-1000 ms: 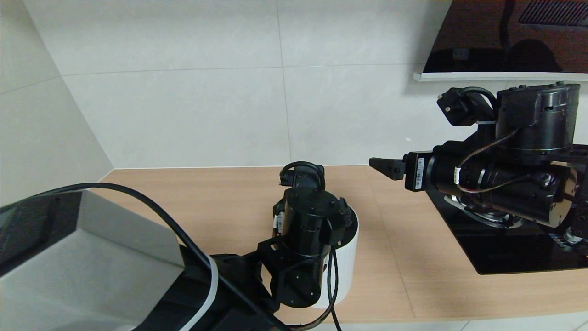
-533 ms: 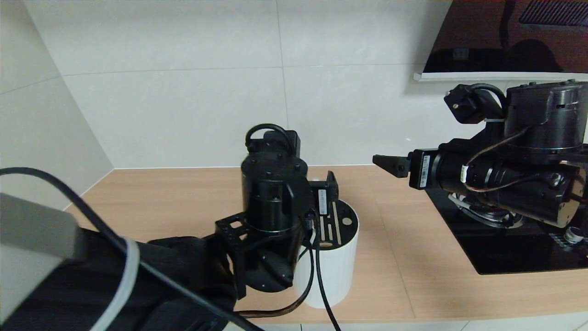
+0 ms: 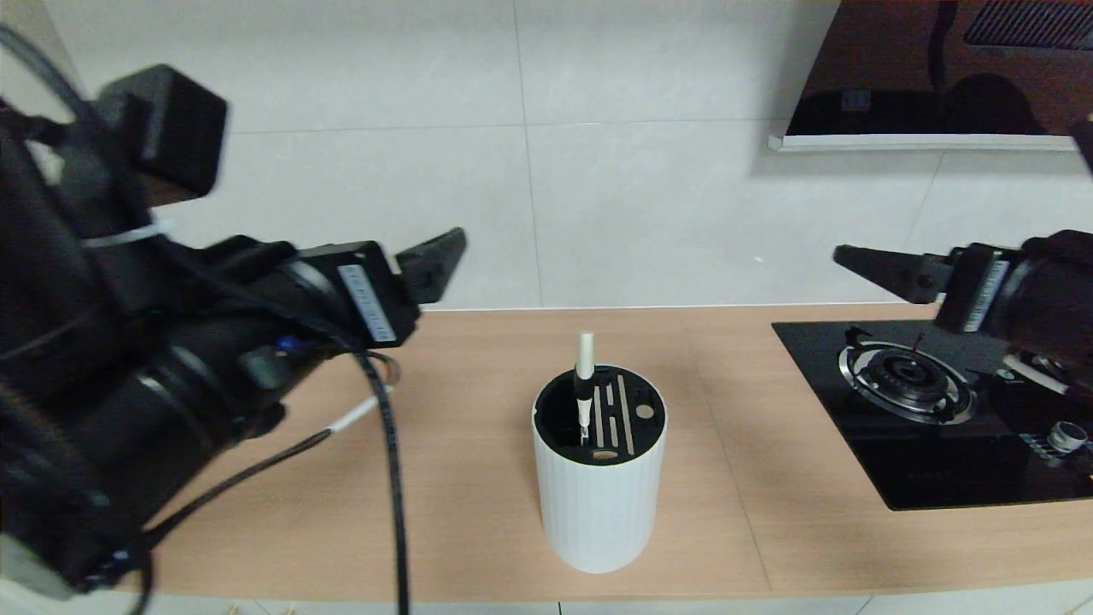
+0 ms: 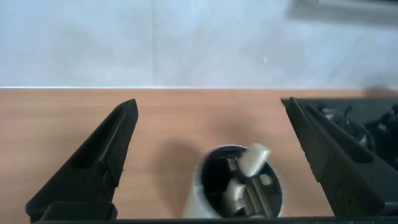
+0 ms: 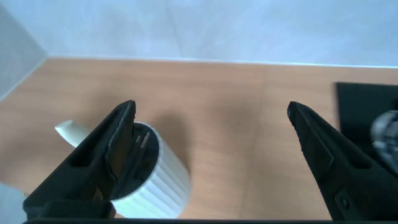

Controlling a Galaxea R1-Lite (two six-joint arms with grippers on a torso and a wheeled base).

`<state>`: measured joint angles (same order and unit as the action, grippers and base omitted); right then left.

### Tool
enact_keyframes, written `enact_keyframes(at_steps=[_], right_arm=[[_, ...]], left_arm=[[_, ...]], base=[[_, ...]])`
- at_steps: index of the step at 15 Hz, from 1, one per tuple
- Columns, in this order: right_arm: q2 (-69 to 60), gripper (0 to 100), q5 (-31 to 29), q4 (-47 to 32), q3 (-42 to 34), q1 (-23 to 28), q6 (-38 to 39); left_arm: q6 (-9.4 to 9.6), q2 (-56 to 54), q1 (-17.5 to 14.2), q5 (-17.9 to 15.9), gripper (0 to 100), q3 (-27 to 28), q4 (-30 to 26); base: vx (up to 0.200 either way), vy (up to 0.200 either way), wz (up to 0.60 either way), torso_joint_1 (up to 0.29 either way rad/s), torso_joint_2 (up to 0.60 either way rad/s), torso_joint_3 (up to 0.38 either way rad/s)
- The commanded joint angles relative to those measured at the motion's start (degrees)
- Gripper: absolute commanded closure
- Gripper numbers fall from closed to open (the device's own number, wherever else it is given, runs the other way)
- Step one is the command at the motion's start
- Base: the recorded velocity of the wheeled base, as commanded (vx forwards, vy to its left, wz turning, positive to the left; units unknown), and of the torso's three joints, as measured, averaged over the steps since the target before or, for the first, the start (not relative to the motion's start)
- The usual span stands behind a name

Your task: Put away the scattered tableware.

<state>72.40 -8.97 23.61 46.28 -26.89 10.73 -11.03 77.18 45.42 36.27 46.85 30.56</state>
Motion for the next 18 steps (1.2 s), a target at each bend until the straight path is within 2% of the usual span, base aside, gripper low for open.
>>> enact_keyframes(at_steps=[1, 2, 3, 4, 7, 9, 10, 12, 13, 14, 16, 17, 18], right_arm=[[-16.1, 0, 0.4, -0.1, -8.3, 4.0, -0.2], [-22.0, 0, 0.4, -0.2, -11.4, 6.7, -0.4], [-24.7, 0, 0.4, -0.4, -12.5, 7.8, -0.7], [-31.6, 0, 0.2, -0.7, -15.5, 9.9, -2.4], [-44.7, 0, -0.3, -4.2, -20.0, 14.1, -10.0], [-55.0, 0, 0.2, -12.8, -20.3, 21.3, -12.8], [-60.2, 0, 0.9, -16.5, -20.7, 22.8, -13.5], [-68.0, 0, 5.7, -22.1, -21.2, 23.5, -16.5], [-68.5, 0, 5.8, -22.7, -21.2, 24.4, -16.5], [-71.5, 0, 6.5, -23.7, -22.1, 26.5, -16.7], [-72.4, 0, 5.3, -24.6, -25.4, 26.7, -16.5], [-72.4, 0, 4.2, -24.3, -26.9, 26.7, -16.3], [-72.4, 0, 3.3, -24.2, -28.9, 26.7, -16.3]], left_arm=[[0.13, -18.7, -8.3, -0.8, 0, -7.9, -7.7], [0.31, -26.4, -11.6, -0.8, 0, -9.2, -13.2], [0.57, -29.5, -13.3, -0.8, 0, -9.2, -15.7], [1.80, -37.1, -17.4, -0.8, 0, -9.1, -21.4], [5.85, -50.3, -25.0, -1.0, 0, -9.5, -30.0], [9.54, -61.3, -31.4, -1.9, 0, -10.0, -34.4], [12.26, -65.6, -33.3, -2.0, 0, -10.7, -35.0], [16.22, -71.6, -35.0, -3.0, 0, -11.7, -35.0], [16.13, -71.7, -35.1, -2.6, 0, -11.9, -34.9], [14.81, -71.6, -37.3, -1.1, 0, -11.5, -34.3], [14.20, -71.8, -40.9, -1.0, 0, -12.5, -34.2], [14.20, -73.4, -43.7, -2.3, 0, -14.1, -34.4], [15.08, -76.4, -44.8, -5.1, 0, -17.2, -34.7]], base=[[0.000, 0.000, 0.00, 0.000, 0.00, 0.000], [0.000, 0.000, 0.00, 0.000, 0.00, 0.000], [0.000, 0.000, 0.00, 0.000, 0.00, 0.000], [0.000, 0.000, 0.00, 0.000, 0.00, 0.000], [0.000, 0.000, 0.00, 0.000, 0.00, 0.000], [0.000, 0.000, 0.00, 0.000, 0.00, 0.000], [0.000, 0.000, 0.00, 0.000, 0.00, 0.000], [0.000, 0.000, 0.00, 0.000, 0.00, 0.000], [0.000, 0.000, 0.00, 0.000, 0.00, 0.000], [0.000, 0.000, 0.00, 0.000, 0.00, 0.000], [0.000, 0.000, 0.00, 0.000, 0.00, 0.000], [0.000, 0.000, 0.00, 0.000, 0.00, 0.000], [0.000, 0.000, 0.00, 0.000, 0.00, 0.000]])
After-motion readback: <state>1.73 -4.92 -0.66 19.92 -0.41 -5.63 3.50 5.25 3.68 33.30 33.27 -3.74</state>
